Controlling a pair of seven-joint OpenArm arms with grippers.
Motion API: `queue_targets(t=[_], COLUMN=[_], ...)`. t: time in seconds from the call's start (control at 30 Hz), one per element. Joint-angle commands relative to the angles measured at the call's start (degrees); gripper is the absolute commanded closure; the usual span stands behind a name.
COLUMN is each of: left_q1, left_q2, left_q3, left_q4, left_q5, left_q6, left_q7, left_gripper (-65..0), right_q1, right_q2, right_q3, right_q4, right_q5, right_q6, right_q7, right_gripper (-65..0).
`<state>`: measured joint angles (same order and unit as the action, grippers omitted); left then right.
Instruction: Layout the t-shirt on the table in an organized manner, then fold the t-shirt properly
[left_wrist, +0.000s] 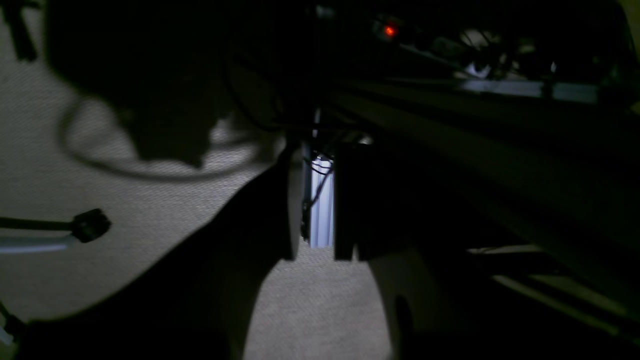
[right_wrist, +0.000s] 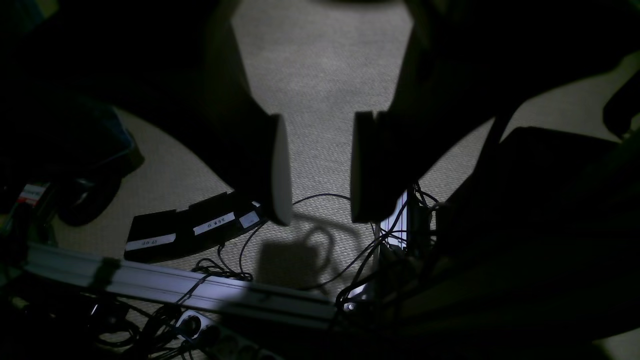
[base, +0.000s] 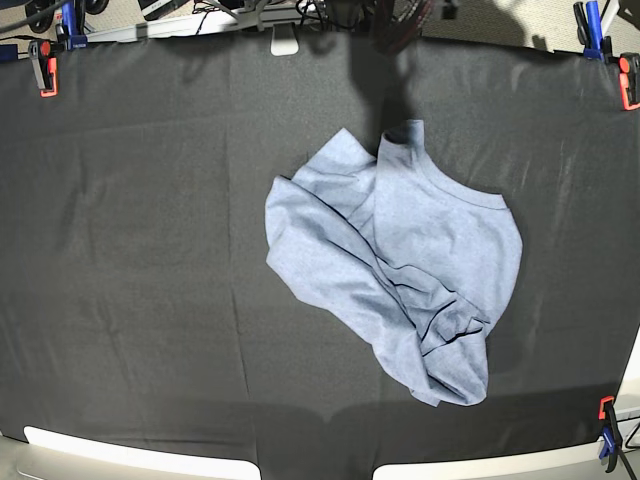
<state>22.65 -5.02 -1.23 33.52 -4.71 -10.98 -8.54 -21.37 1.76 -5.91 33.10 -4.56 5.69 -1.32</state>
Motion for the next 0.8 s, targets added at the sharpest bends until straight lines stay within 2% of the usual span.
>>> queue_targets(t=[0.0, 0.17, 0.33, 0.4, 0.6, 0.77], left_q1=[1.2, 4.5, 8.8, 11.0, 18.1, 23.3], left_q2=[-0.4, -2.3, -4.8, -5.7, -9.1, -12.6], left_q3=[0.0, -0.1, -0.1, 0.0, 0.0, -0.1], left_q4=[1.1, 4.7, 10.5, 13.6, 24.0, 32.8], left_q5=[-0.3, -0.4, -4.7, -4.6, -7.9, -8.1], left_q6=[-0.3, -0.3, -0.4, -0.4, -0.4, -0.4], left_q7=[0.0, 0.4, 3.0, 3.4, 5.0, 6.5], left_gripper=[-10.0, -10.0, -10.0, -10.0, -10.0, -10.0], right_q1=[-1.4, -5.7, -11.2, -13.6, -21.4, -29.1], right_q2=[0.0, 0.0, 0.5, 1.2, 4.5, 9.0], right_q3=[-0.1, -0.1, -0.1, -0.1, -0.3, -3.4], right_q4=[1.2, 6.6, 12.6, 15.4, 25.9, 36.5], right_q5=[1.1, 2.2, 2.4, 5.0, 6.8, 6.8], right_q6=[-0.2, -0.1, 0.0, 0.0, 0.0, -0.2], right_q7=[0.2, -0.2, -0.7, -0.7, -1.8, -1.7], right_gripper=[-19.7, -19.7, -19.7, -19.7, -19.7, -19.7])
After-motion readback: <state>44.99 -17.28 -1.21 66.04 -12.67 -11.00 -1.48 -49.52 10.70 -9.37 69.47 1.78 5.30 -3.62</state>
